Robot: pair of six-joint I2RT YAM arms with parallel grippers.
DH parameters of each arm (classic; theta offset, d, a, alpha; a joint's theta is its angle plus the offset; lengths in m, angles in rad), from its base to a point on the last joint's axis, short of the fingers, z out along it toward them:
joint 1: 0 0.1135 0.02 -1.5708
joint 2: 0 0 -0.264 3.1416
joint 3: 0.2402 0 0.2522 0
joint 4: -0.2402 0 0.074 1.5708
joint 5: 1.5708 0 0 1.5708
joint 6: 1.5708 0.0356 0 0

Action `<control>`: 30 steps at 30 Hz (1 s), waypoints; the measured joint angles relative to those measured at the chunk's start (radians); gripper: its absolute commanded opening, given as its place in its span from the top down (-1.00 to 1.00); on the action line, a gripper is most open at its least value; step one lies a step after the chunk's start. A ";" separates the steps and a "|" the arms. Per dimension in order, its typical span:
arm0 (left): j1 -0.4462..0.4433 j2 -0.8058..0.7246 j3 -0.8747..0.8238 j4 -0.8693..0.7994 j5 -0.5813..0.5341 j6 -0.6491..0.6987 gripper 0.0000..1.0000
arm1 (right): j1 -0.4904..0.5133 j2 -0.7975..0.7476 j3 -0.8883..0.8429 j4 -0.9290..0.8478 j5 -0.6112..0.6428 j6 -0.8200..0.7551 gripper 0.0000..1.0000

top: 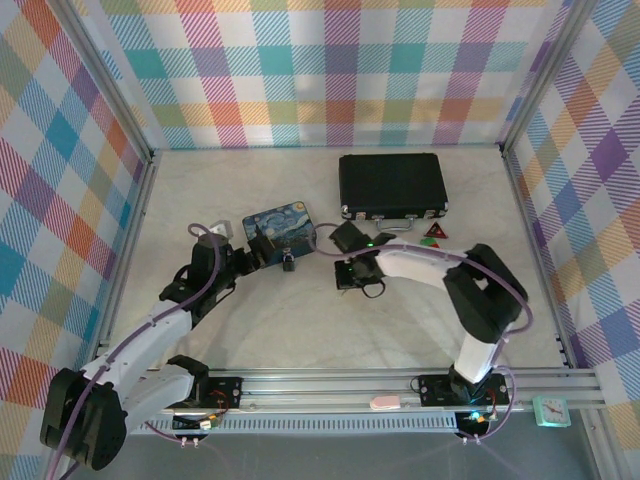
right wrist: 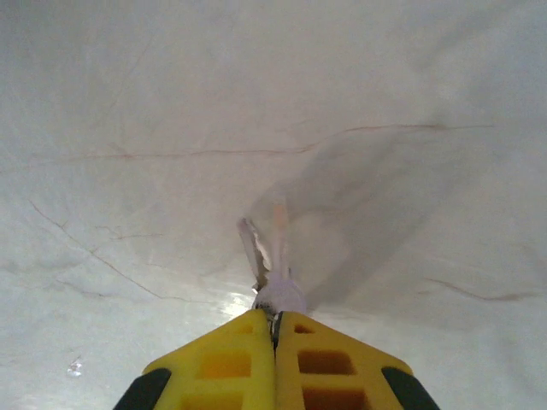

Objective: Unlock a padlock with a key

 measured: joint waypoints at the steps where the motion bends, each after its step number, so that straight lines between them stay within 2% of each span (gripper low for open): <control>1: -0.015 0.004 0.000 0.019 0.005 -0.015 -0.95 | -0.021 -0.034 -0.024 0.019 -0.014 0.010 1.00; 6: -0.140 0.084 0.003 0.159 0.014 -0.140 -0.91 | -0.113 -0.232 -0.155 0.167 -0.109 0.095 1.00; 12: -0.267 0.253 0.021 0.330 0.006 -0.245 -0.89 | -0.159 -0.330 -0.245 0.315 -0.173 0.199 1.00; 20: -0.320 0.407 0.084 0.481 -0.012 -0.412 -0.82 | -0.163 -0.358 -0.304 0.479 -0.240 0.230 1.00; 25: -0.364 0.433 0.101 0.486 -0.054 -0.500 -0.79 | -0.167 -0.369 -0.384 0.598 -0.288 0.233 1.00; 30: -0.388 0.444 0.130 0.479 -0.088 -0.530 -0.81 | -0.173 -0.379 -0.414 0.671 -0.315 0.232 1.00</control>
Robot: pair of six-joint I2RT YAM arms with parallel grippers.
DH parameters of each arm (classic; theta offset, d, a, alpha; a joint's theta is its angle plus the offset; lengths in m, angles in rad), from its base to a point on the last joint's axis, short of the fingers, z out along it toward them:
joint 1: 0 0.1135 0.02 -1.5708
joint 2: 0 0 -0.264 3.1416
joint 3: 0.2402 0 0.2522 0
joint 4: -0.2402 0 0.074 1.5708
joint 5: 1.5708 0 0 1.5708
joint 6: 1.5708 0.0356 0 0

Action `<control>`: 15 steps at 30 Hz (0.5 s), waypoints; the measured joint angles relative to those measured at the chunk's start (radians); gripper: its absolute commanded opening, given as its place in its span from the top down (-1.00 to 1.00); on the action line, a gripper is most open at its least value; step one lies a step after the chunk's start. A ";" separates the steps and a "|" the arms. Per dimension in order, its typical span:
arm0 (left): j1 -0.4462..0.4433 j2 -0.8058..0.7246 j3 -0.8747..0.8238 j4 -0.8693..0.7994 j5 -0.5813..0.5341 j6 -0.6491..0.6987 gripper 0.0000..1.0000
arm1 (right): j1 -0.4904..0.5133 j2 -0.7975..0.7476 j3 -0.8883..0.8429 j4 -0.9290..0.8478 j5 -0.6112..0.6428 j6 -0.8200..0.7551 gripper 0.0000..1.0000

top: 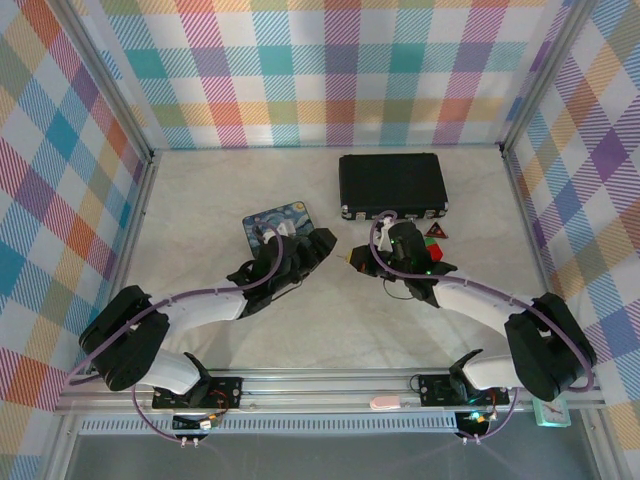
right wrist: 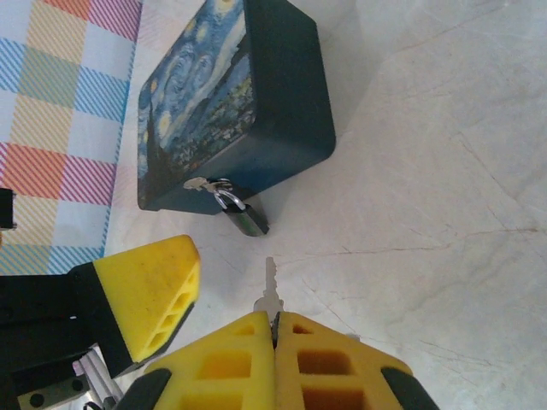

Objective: Unlock a padlock with a key

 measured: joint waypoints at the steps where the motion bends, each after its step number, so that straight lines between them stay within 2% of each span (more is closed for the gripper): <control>1: -0.001 0.000 0.005 -0.002 -0.005 0.000 -0.82 | -0.003 0.000 0.002 -0.003 0.000 -0.003 1.00; 6: -0.001 -0.005 0.040 -0.091 -0.042 0.044 -0.85 | -0.014 0.029 0.006 -0.036 -0.013 -0.019 1.00; 9: -0.001 -0.008 0.070 -0.152 -0.050 0.076 -0.81 | -0.016 0.046 -0.015 -0.028 -0.042 -0.023 1.00; 15: -0.001 0.005 0.070 -0.152 -0.042 0.040 -0.74 | -0.016 0.022 -0.076 -0.008 -0.080 -0.037 1.00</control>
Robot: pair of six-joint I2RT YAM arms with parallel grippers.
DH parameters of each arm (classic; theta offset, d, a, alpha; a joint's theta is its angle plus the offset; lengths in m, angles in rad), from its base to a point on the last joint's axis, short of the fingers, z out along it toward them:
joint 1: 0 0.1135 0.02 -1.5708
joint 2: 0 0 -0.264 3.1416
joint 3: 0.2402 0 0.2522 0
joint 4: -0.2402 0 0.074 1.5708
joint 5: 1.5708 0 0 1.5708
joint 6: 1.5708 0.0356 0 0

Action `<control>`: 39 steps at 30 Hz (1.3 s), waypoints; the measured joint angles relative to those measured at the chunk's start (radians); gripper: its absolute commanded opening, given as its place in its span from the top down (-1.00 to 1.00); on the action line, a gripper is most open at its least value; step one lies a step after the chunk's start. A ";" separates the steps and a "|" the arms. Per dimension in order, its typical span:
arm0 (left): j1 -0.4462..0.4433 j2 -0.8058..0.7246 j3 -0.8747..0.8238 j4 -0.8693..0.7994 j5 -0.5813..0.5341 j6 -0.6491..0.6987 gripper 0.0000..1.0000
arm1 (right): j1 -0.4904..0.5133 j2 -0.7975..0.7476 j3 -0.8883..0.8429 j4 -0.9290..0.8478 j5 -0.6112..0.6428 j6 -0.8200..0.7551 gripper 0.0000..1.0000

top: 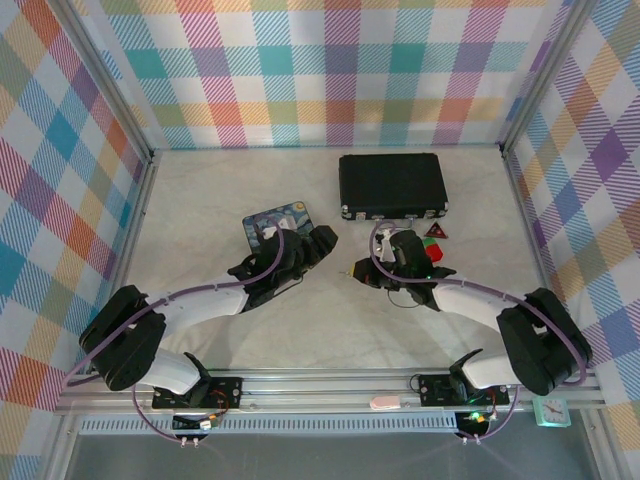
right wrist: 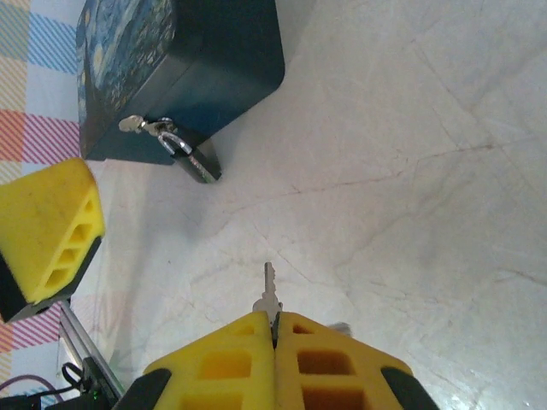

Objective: Unlock a padlock with a key

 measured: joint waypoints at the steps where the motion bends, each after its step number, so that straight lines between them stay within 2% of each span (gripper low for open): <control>1: 0.000 0.008 0.000 0.002 0.004 -0.013 -0.72 | 0.000 -0.013 -0.007 0.006 -0.001 -0.004 1.00; 7: -0.008 0.071 0.000 0.005 0.024 -0.090 -0.65 | 0.000 -0.071 -0.014 0.064 -0.001 -0.029 1.00; 14: -0.013 0.093 0.010 0.021 0.048 -0.157 -0.46 | 0.000 -0.063 -0.014 0.127 -0.005 -0.046 1.00; 18: -0.013 0.093 0.018 0.036 0.057 -0.178 -0.29 | 0.000 -0.034 -0.013 0.164 -0.016 -0.046 1.00; 32: -0.013 0.138 0.027 0.072 0.079 -0.221 -0.17 | 0.015 -0.002 0.008 0.223 -0.035 -0.045 1.00; 34: -0.013 0.140 0.027 0.080 0.079 -0.225 -0.07 | 0.015 -0.002 0.008 0.223 -0.039 -0.045 1.00; 39: -0.014 0.140 0.029 0.082 0.067 -0.229 0.39 | 0.018 -0.002 0.008 0.224 -0.043 -0.045 1.00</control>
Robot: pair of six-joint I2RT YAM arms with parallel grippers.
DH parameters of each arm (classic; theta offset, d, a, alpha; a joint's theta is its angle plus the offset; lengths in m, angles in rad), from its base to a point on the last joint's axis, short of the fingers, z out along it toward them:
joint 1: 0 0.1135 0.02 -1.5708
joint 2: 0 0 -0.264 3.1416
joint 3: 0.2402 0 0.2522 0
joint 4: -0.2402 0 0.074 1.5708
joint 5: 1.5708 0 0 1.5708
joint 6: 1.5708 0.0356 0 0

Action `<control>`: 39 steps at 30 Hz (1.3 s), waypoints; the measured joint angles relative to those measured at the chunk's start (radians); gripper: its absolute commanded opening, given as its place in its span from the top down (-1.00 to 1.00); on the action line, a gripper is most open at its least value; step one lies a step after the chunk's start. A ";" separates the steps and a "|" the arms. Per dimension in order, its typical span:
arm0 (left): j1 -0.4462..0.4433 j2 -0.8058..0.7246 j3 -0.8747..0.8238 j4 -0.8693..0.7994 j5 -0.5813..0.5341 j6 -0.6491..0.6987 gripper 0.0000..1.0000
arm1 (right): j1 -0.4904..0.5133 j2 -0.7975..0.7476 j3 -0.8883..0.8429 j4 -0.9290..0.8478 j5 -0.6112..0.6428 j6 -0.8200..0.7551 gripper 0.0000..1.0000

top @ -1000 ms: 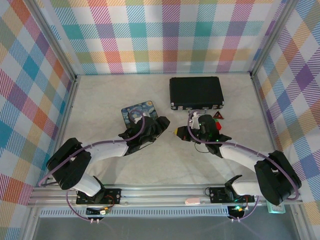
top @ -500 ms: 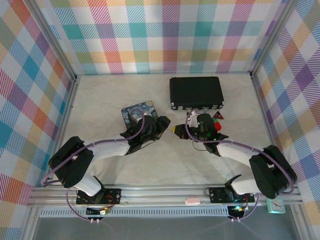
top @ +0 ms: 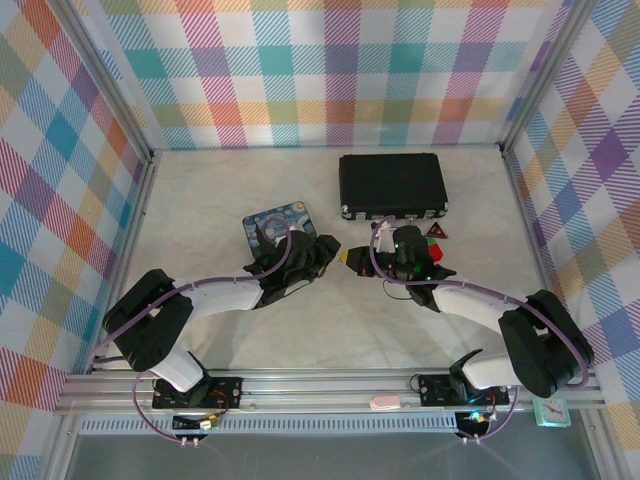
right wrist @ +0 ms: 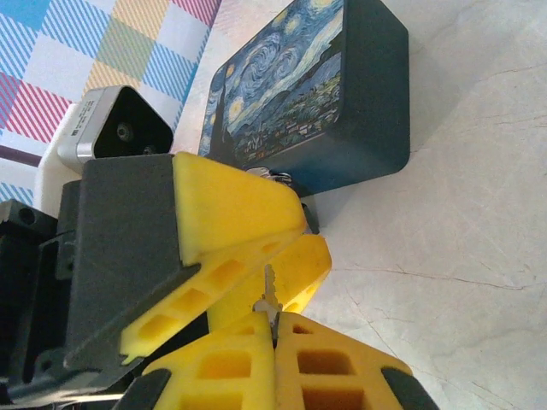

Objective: Unlock a padlock with a key

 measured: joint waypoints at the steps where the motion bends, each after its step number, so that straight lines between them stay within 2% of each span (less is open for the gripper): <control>1: -0.001 0.000 0.000 -0.001 -0.002 0.002 0.47 | 0.002 0.000 0.000 0.000 -0.001 0.000 1.00; 6: -0.001 0.000 0.002 0.007 -0.012 0.000 1.00 | 0.003 0.000 0.000 -0.010 -0.010 0.000 1.00; 9: -0.003 0.000 0.008 0.011 -0.019 0.007 1.00 | 0.003 -0.005 0.002 -0.019 -0.010 -0.001 1.00; 11: -0.003 -0.003 0.008 0.014 -0.021 0.020 1.00 | 0.003 -0.015 0.005 -0.035 -0.008 -0.004 0.78; 13: -0.003 -0.010 0.008 0.017 -0.028 0.047 1.00 | 0.003 -0.029 0.016 -0.066 -0.007 -0.019 0.74; 14: -0.003 -0.016 0.008 0.018 -0.033 0.066 1.00 | 0.003 -0.040 0.022 -0.083 -0.007 -0.026 0.61; 16: -0.001 -0.032 0.008 0.020 -0.053 0.117 1.00 | 0.001 -0.073 0.040 -0.121 -0.010 -0.046 0.08; 17: 0.003 -0.040 0.008 0.025 -0.061 0.150 1.00 | -0.003 -0.093 0.055 -0.143 -0.011 -0.054 0.00; 20: 0.012 -0.065 0.000 0.093 -0.064 0.262 1.00 | -0.020 -0.145 0.102 -0.173 -0.019 -0.077 0.01; 27: 0.031 -0.101 -0.091 0.428 0.019 0.489 1.00 | -0.074 -0.168 0.126 -0.129 -0.125 -0.078 0.18; 33: 0.040 -0.102 -0.124 0.602 0.095 0.548 1.00 | -0.084 -0.145 0.112 0.001 -0.205 -0.045 0.22; 39: 0.040 -0.102 -0.126 0.676 0.129 0.554 1.00 | -0.084 -0.100 0.086 0.143 -0.269 0.011 0.28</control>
